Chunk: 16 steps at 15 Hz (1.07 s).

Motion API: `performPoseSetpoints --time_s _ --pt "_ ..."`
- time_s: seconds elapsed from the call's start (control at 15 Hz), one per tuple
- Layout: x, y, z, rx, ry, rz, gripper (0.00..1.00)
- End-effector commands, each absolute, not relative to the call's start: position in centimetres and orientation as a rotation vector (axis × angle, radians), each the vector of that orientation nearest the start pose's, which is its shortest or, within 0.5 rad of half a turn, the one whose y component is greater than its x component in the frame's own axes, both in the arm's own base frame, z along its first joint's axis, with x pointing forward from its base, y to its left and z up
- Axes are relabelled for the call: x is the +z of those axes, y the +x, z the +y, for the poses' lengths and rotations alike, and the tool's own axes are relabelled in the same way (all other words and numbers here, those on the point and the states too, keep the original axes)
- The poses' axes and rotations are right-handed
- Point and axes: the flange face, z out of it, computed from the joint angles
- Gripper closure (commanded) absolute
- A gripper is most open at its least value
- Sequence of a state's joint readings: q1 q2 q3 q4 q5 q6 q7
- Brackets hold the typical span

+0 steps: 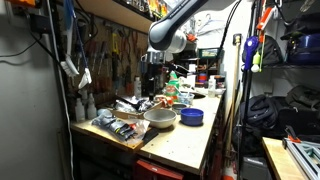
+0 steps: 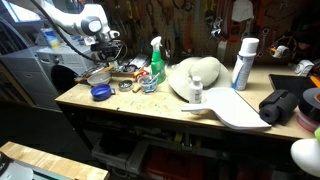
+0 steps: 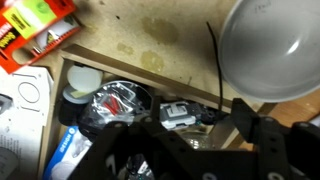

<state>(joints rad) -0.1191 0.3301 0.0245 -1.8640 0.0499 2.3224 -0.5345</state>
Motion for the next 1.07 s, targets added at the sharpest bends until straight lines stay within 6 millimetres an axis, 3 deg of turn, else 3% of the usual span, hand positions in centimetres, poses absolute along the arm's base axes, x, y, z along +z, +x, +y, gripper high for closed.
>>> performPoseSetpoints --time_s 0.0,0.2,0.33,0.47,0.6,0.93,1.0 --pt "35.2 64.3 -3.5 -0.245 -2.972 -0.609 0.0" --pt "34.0 64.8 -2.3 -0.232 -2.955 -0.588 0.03" --pt "33.2 64.9 -2.3 -0.201 -2.966 -0.527 0.25" --pt "32.4 65.0 -2.3 -0.164 -2.981 -0.442 0.35" --pt "31.9 65.0 -2.2 -0.127 -3.001 -0.345 0.39" --pt "31.4 64.9 -2.4 -0.095 -3.026 -0.113 0.29" --pt "31.4 64.9 -2.4 -0.095 -3.026 -0.082 0.34"
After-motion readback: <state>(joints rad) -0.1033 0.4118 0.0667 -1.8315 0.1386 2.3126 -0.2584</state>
